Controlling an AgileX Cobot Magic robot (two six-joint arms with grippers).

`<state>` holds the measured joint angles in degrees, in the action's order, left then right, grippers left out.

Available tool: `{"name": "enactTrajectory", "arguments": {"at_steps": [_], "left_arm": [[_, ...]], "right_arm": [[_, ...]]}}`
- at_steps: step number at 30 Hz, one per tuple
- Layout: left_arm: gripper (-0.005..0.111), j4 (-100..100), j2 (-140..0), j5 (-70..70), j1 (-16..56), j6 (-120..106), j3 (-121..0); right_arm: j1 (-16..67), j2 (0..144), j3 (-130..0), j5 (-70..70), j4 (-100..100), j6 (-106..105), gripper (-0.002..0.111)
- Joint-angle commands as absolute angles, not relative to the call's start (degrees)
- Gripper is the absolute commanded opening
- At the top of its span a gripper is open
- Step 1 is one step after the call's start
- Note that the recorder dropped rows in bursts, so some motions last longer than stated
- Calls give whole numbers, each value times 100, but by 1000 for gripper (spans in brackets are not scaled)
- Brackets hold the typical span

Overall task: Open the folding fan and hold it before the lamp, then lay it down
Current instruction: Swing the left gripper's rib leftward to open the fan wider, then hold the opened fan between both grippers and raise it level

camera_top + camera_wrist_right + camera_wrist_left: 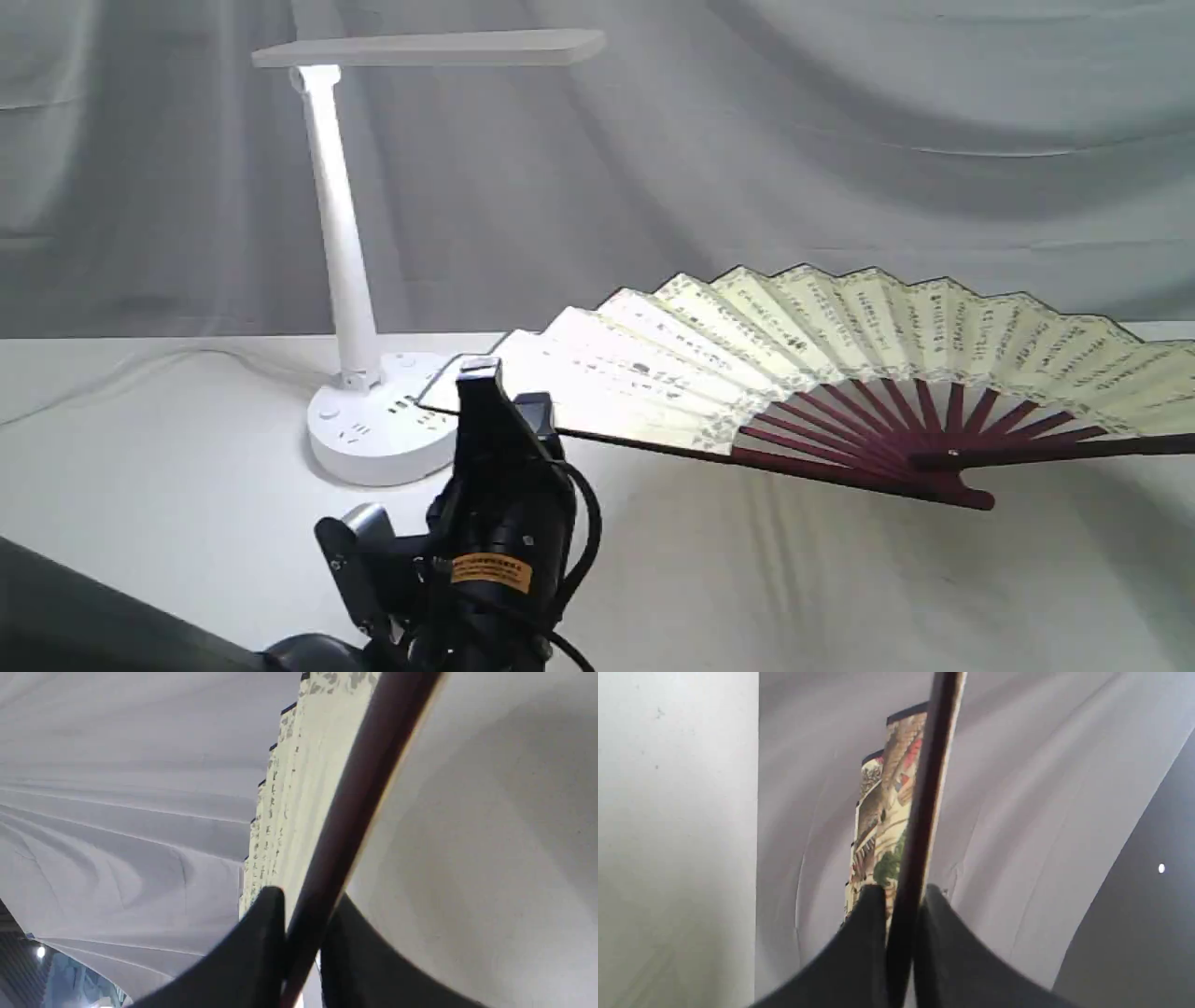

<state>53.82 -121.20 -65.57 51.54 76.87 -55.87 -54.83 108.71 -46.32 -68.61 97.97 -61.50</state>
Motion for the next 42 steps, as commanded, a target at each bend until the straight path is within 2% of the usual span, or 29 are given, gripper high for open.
{"name": "enactTrajectory", "arguments": {"at_steps": [1,28,42], "left_arm": [[0,5813,-12026,-6996,5124,7729,-5622],[0,6712,-10772,-6996,5124,7698,-4204],[0,6798,-10206,-6996,5124,7619,-3816]], "right_arm": [[-5263,10843,-4605,-6599,9797,-6423,0],[-3591,10821,-4605,-6809,9995,-6423,0],[-3469,10823,-4615,-6722,9995,-6121,0]]}}
